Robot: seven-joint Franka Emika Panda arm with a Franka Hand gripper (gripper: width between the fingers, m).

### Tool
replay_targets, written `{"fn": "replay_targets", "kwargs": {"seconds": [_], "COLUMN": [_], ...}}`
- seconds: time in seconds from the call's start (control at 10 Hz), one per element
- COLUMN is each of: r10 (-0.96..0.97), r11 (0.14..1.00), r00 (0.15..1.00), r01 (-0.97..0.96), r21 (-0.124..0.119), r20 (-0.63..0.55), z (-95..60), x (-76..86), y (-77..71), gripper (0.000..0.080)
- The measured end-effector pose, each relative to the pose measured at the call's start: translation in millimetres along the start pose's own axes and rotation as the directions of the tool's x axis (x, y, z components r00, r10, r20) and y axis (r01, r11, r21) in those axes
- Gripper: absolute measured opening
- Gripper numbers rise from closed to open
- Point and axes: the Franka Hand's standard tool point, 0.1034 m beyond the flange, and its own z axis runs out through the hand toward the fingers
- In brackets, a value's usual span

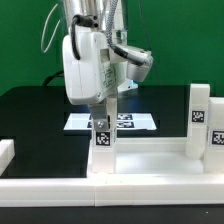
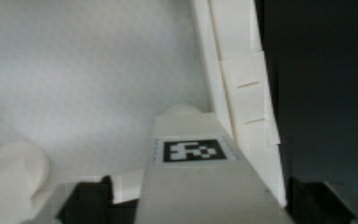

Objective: Assemble desk

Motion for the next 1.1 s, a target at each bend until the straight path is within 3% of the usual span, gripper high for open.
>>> {"fn": "replay_targets", "kwargs": {"seconds": [0.1,0.2,0.3,0.5,0.7,1.1], "r10": [-0.170,-0.289,-0.342,-0.303,-0.283,-0.292], "r11": [0.985,0.957,0.940,0.952,0.957,0.954], "r00": [0.985,0.957,0.939,0.952,0.957,0.954], "r01": [0.170,0.289,0.341,0.300,0.277,0.286], "r21": [0.005,0.000,0.014,0.067,0.086,0.088], "r20": [0.001,0.013,0.027,0.048,0.068,0.064], "z": [-2.3,-7.2,-21.9,-61.6,-83.3,-80.2], "x": [-0.8,-5.9,-17.7,-39.6,-52.6,-51.6], "y": [-2.6,-2.8,-4.8,-4.4,-9.0,-9.2], "gripper": [0.0611,0.0638,0.0638,0.0646,0.0649,0.0649]}}
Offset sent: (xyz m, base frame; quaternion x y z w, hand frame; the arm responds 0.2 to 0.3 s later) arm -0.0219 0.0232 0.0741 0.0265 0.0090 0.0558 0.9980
